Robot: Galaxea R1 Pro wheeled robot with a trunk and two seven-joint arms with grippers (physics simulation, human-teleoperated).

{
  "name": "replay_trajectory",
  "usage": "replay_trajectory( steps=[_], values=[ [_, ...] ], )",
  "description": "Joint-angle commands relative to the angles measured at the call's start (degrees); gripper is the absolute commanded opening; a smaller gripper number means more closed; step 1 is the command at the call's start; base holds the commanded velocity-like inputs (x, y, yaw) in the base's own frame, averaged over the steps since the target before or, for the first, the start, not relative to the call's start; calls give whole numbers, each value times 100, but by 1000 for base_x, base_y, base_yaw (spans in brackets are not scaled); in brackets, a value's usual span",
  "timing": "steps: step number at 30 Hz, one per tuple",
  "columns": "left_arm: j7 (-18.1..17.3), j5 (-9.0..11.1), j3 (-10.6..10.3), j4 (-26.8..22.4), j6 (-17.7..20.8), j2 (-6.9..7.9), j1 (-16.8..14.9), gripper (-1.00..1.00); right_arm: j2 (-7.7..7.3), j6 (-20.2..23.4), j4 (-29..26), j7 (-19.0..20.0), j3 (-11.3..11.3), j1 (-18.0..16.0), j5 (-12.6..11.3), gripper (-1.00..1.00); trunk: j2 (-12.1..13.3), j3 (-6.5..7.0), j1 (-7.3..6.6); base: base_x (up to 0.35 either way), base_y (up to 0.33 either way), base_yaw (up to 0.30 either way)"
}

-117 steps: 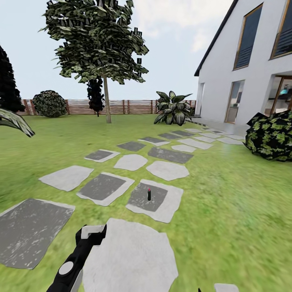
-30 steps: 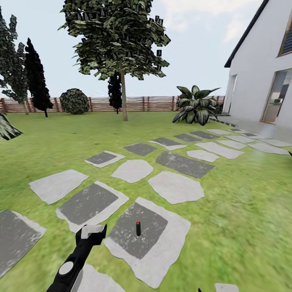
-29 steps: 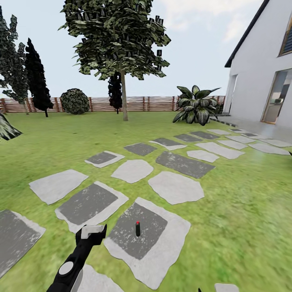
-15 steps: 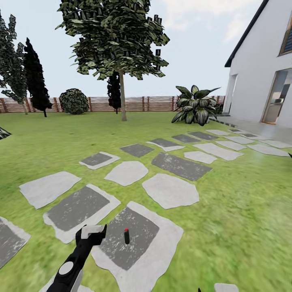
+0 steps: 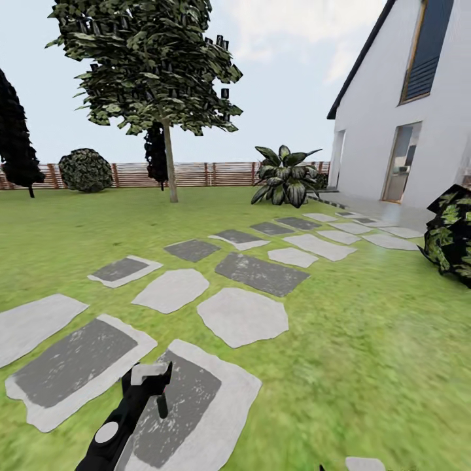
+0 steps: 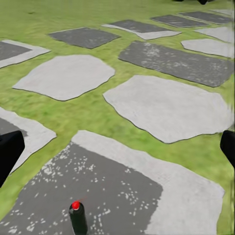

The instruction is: In the garden, pick up the pesticide atomizer on the floor and spray pesticide onto both trees until each tree trunk is fully covered.

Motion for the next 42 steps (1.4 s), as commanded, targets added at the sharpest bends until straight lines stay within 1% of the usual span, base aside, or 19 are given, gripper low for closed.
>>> replay_trajectory(
  steps=[1,7,10,31,34,42],
  values=[
    [0,0,0,0,0,0,0,100,0,0,0,0,0,0,0,100,0,0,0,185,-269,-278],
    [0,0,0,0,0,0,0,100,0,0,0,0,0,0,1,100,0,0,0,185,-269,-239],
    [0,0,0,0,0,0,0,100,0,0,0,0,0,0,1,100,0,0,0,185,-269,-92],
    [0,0,0,0,0,0,0,100,1,0,0,0,0,0,4,100,0,0,0,186,-269,-5],
    [0,0,0,0,-2,0,0,100,0,0,0,0,0,0,5,100,0,0,0,193,-269,140],
    [0,0,0,0,0,0,0,100,0,0,0,0,0,0,4,100,0,0,0,195,-269,262]
  ],
)
